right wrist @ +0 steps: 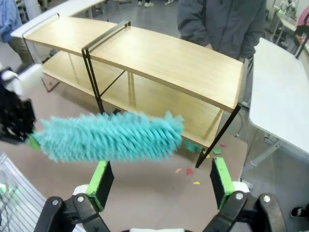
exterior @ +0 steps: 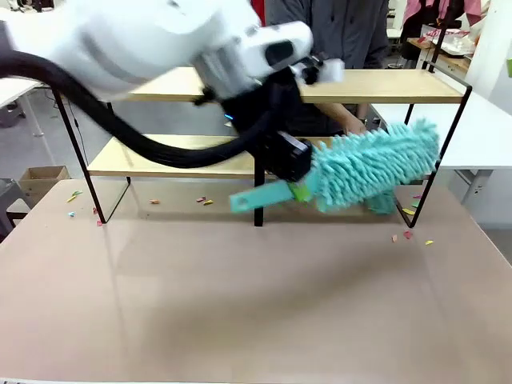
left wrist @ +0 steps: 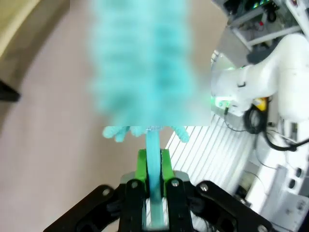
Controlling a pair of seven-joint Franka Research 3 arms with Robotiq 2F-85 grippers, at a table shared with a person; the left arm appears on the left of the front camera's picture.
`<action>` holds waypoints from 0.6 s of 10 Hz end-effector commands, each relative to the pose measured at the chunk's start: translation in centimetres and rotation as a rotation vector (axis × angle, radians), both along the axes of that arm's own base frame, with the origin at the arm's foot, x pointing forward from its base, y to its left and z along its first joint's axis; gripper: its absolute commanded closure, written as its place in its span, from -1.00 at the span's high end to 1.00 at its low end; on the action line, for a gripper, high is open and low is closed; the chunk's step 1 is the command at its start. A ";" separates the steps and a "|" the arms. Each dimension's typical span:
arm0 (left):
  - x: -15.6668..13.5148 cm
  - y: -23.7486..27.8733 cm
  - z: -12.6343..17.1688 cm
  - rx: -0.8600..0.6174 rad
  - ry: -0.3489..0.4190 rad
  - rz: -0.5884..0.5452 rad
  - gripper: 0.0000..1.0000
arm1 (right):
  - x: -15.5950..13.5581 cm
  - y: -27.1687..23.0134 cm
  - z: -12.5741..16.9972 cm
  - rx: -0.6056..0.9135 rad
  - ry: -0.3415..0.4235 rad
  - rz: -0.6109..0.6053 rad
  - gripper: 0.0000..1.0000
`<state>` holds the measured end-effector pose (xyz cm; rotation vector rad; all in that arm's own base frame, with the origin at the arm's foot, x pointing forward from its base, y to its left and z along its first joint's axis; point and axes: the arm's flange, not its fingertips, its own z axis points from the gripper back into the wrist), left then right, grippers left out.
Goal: Clean the shelves.
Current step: Clean another randomly selected level of the Shelf with the Duster.
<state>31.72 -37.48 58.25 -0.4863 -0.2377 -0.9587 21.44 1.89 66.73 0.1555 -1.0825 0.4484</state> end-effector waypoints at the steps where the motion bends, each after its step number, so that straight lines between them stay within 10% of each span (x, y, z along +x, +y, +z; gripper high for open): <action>1: -3.3 9.0 3.1 -0.001 -0.080 0.135 -0.74 | 0.0 -0.1 0.0 0.004 0.001 0.001 1.00; 6: -6.1 30.0 12.9 -0.218 -0.124 0.552 -0.74 | 0.0 -0.1 0.0 0.004 0.001 0.001 1.00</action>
